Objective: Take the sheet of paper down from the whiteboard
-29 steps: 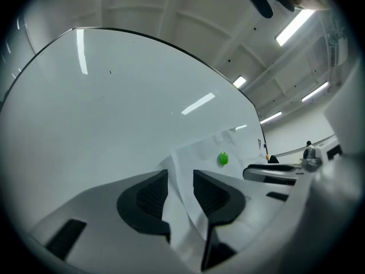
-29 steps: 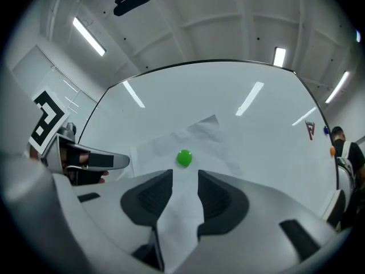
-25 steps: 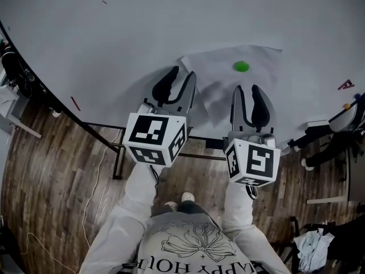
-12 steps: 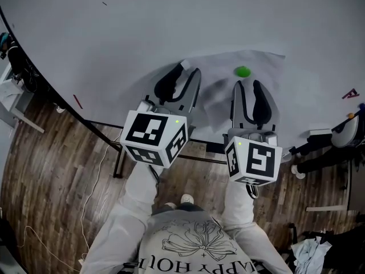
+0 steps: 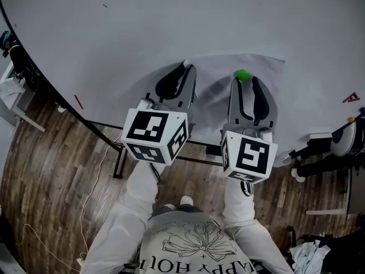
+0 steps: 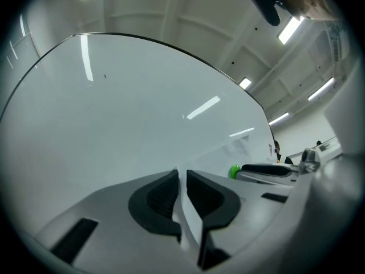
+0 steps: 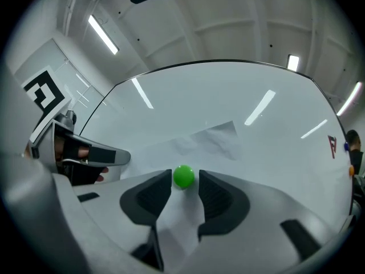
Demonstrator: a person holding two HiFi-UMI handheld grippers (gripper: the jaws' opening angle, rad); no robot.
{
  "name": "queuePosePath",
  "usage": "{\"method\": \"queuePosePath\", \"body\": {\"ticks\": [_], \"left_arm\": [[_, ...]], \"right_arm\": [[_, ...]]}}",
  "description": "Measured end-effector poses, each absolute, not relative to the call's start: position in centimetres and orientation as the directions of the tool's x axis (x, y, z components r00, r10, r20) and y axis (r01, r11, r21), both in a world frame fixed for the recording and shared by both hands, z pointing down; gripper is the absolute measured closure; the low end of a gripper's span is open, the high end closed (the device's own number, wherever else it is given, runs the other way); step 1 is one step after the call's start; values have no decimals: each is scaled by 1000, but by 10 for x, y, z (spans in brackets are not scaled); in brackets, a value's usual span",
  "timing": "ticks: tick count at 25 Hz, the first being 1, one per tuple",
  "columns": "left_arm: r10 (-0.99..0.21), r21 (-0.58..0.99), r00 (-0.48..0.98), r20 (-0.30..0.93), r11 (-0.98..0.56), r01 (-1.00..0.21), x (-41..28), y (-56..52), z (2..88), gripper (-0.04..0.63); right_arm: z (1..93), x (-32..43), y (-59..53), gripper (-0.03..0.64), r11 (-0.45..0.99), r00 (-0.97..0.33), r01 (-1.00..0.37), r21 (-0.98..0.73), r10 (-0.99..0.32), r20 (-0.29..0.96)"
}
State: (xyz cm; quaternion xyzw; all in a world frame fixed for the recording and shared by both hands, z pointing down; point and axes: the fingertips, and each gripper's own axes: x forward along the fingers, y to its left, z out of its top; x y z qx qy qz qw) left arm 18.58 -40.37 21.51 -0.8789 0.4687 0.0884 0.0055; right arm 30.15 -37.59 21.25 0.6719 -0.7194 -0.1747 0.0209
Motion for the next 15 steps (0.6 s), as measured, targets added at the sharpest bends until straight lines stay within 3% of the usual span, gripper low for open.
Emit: {"method": "queuePosePath", "body": {"ticks": [15], "left_arm": [[-823, 103, 537, -186, -560, -822, 182, -403, 216, 591]], "right_arm": [[211, 296, -383, 497, -31, -48, -935, 353, -976, -212]]}}
